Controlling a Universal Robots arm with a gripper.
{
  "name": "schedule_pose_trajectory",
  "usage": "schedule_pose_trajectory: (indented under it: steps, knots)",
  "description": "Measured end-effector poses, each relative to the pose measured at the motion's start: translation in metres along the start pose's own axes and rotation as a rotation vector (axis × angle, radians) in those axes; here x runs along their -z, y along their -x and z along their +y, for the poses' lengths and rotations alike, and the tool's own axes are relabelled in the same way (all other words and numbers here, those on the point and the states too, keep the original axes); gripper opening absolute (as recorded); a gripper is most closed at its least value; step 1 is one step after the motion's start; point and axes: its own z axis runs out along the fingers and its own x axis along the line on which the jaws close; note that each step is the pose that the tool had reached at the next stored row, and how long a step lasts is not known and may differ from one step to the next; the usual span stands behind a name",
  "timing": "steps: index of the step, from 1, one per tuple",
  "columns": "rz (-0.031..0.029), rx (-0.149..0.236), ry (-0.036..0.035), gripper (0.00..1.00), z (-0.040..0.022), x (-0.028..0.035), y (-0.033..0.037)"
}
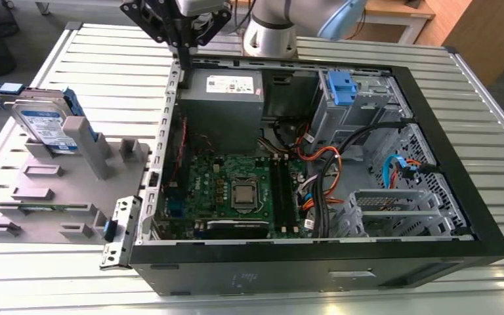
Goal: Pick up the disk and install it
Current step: 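Reach for the disk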
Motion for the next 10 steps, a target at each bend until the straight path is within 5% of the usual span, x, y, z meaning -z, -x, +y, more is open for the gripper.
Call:
schedule_pose_trajectory:
  steps: [10]
  knots:
    - [-0.0016,0.000,0.0001,0.11,-0.0018,0.0006,-0.0237]
